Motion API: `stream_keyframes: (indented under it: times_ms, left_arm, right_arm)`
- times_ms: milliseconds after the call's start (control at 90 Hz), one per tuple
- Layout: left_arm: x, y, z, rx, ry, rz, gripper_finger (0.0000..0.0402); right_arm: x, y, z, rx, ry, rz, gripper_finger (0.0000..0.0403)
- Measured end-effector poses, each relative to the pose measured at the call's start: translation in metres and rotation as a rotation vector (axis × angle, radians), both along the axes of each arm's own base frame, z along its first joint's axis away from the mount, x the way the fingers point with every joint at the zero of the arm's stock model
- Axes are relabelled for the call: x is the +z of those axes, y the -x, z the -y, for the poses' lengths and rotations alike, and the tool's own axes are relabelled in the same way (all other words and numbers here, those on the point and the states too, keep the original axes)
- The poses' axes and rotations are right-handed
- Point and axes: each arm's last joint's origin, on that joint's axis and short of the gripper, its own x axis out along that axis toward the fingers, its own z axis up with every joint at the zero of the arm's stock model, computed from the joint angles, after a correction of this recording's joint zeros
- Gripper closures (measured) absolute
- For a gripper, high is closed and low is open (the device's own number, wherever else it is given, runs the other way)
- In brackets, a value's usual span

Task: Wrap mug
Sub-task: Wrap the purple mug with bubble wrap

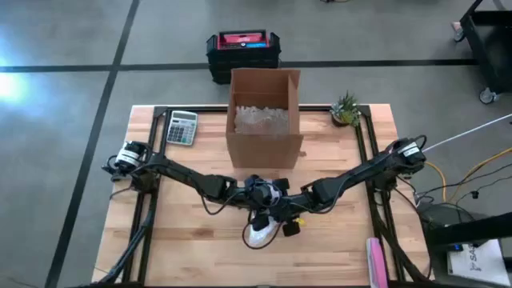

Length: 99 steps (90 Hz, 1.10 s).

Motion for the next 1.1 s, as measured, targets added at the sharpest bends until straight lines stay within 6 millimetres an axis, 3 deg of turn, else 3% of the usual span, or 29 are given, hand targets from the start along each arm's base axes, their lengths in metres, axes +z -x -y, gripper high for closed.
stream_keyframes:
  times_ms: [411, 533, 644, 778, 856, 922, 1000, 1100]
  left_arm:
    - [0.001, -0.001, 0.000, 0.009, 0.013, 0.009, 0.0402]
    - [0.003, -0.002, 0.000, 0.009, 0.018, 0.023, 0.0402]
    - [0.002, -0.001, 0.000, 0.004, 0.020, 0.013, 0.0402]
    - [0.002, -0.001, 0.001, 0.000, 0.017, 0.014, 0.0402]
    - [0.002, -0.001, 0.000, -0.001, 0.015, 0.013, 0.0402]
    - [0.002, -0.001, 0.000, -0.001, 0.015, 0.012, 0.0402]
    - [0.002, -0.001, 0.000, -0.001, 0.015, 0.012, 0.0402]
    - [0.002, 0.000, 0.001, -0.007, 0.033, -0.004, 0.0402]
  right_arm:
    - [0.002, -0.001, -0.001, -0.006, -0.009, 0.008, 0.0403]
    - [0.031, 0.006, 0.001, 0.046, 0.045, -0.107, 0.0403]
    - [0.066, 0.010, -0.001, 0.027, 0.020, -0.094, 0.0403]
    - [0.079, 0.008, -0.012, 0.088, -0.080, -0.032, 0.0403]
    - [0.070, 0.004, -0.019, 0.106, -0.124, -0.016, 0.0403]
    - [0.049, 0.002, -0.022, 0.104, -0.117, -0.051, 0.0403]
    - [0.022, -0.002, -0.021, 0.056, -0.041, -0.096, 0.0403]
    - [0.007, -0.006, -0.017, -0.026, 0.073, -0.097, 0.0403]
